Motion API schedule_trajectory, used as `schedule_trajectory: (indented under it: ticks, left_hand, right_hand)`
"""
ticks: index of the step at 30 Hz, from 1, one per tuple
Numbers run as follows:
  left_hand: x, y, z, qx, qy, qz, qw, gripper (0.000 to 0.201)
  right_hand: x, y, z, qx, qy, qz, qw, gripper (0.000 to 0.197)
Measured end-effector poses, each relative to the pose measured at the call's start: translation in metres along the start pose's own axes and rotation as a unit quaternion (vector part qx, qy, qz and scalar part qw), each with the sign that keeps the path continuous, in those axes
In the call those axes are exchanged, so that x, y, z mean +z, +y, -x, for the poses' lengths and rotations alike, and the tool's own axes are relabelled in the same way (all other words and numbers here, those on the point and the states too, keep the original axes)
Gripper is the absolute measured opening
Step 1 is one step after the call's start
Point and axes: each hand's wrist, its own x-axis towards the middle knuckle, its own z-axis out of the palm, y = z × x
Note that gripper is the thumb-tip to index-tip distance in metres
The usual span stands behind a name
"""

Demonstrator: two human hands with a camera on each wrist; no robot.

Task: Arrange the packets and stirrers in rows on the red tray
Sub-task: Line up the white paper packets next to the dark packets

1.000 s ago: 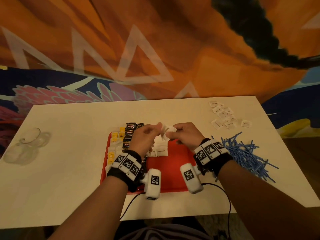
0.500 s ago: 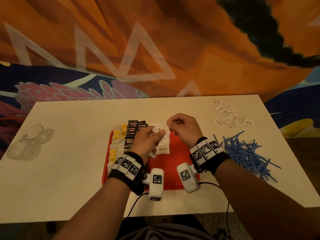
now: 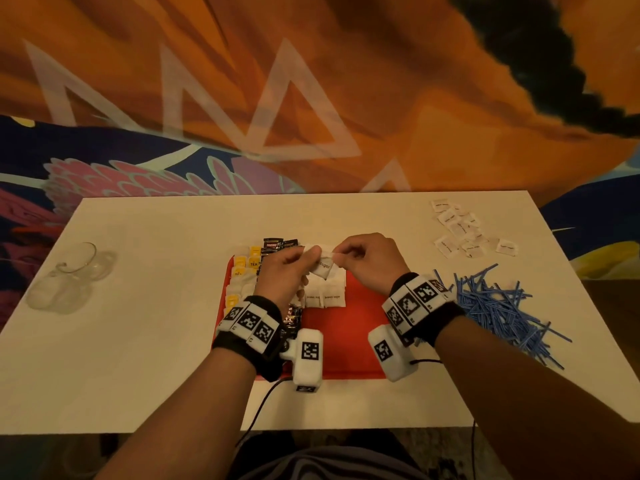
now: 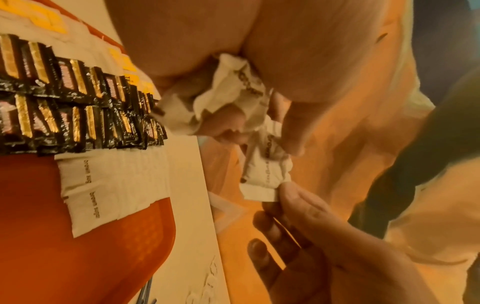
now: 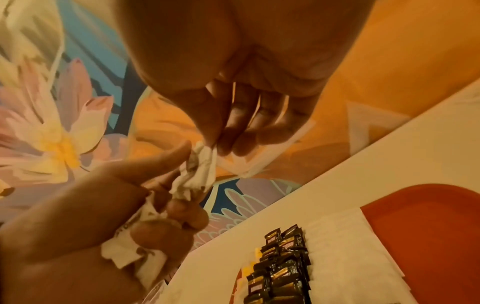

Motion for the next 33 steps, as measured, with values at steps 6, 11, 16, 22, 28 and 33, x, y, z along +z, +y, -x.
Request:
schedule_trajectory:
  ticks: [6,11,16,22,28,33]
  left_hand:
    - [0.003,0.001,0.003,0.021,0.012,0.039,0.999,0.012]
    - [0.002,0.001,0.003,0.036,0.026,-0.001,0.999,0.007]
    - [0.001,0.0,-0.002,0.051,0.034,-0.035,0.997,0.009]
    - [0.002,-0.013,-0.011,0.061,0.075,-0.081,0.992,0.02]
    - [-0.004,-0.025,-0.018,0.063,0.087,-0.094,0.99,0.023]
    - [-0.012,-0.04,-0.022,0.002,0.078,-0.076,0.994,0.022]
  right_hand:
    - [0.005,0.0,0.0,0.01,-0.041,-0.174,0.984,0.009]
    - [0.007,0.0,-0.005,0.039,0.006,-0.27,0.962,0.013]
    - [0.012,0.007,-0.006,0.053,-0.039,-0.256,0.965,0.007]
    - [0.023,0.016,-0.01,0.1,-0.026,-0.267,0.958,0.022]
    - [0.034,0.025,-0.013,0.188,-0.041,-0.374,0.907,0.028]
    - [0.055,0.043,-0.011,0.134,-0.085,-0.176,0.972,0.02]
